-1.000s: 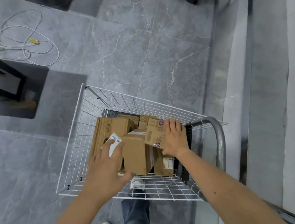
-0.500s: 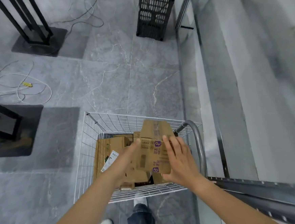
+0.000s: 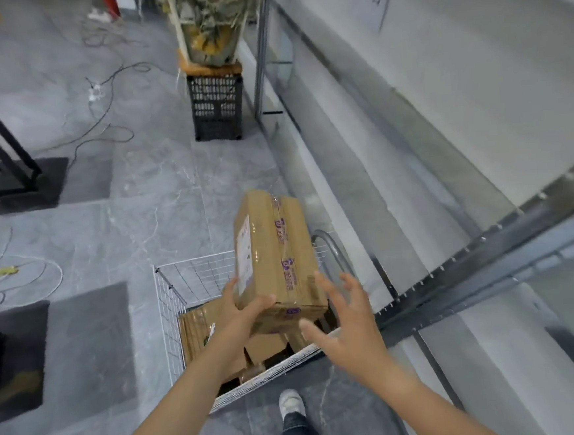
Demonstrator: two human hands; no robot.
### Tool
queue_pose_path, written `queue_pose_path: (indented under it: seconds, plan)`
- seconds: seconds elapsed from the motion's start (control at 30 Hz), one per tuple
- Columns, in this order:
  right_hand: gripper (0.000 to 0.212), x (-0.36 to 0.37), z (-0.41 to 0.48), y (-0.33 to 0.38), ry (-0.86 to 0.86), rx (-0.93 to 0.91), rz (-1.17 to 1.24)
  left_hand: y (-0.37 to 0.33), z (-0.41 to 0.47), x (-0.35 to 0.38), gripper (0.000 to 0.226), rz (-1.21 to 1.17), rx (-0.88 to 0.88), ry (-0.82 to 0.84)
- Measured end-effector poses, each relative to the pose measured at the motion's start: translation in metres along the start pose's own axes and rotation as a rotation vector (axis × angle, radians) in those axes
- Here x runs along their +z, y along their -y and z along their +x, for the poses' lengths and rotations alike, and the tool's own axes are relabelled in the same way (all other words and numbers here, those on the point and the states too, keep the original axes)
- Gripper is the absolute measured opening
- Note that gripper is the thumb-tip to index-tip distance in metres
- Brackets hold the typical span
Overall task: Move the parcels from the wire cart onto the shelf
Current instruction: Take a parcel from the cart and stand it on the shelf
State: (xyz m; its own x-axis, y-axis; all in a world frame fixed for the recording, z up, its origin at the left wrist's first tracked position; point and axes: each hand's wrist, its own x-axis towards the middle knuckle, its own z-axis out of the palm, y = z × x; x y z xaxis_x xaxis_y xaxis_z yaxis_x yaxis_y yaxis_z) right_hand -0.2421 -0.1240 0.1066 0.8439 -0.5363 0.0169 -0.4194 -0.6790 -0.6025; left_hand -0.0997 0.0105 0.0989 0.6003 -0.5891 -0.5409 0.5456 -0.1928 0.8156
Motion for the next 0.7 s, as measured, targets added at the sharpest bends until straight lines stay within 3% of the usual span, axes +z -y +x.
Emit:
queue_pose_path:
  seconds: [0.1,0.2,0.43,0.53,0.7]
  plan:
    - [0.086,-0.016,-0.007,0.022,-0.024,0.216,0.371,-0.001,-0.025,0.012,0.114,0.275,0.175,-0.047]
    - [0.094,-0.034,-0.02,0.044,-0.066,0.319,0.635,-0.002,-0.061,0.034,0.117,0.601,0.431,-0.062]
    - [0.098,-0.067,-0.099,0.046,-0.359,0.378,0.886,-0.007,-0.13,0.076,0.123,0.806,0.767,0.164]
    - [0.094,-0.088,-0.137,0.032,-0.503,0.433,1.102,-0.003,-0.143,0.087,0.115,0.789,0.719,0.428]
    - [0.088,-0.122,-0.213,0.015,-0.662,0.494,1.141,0.001,-0.179,0.132,0.05,0.444,0.434,0.762]
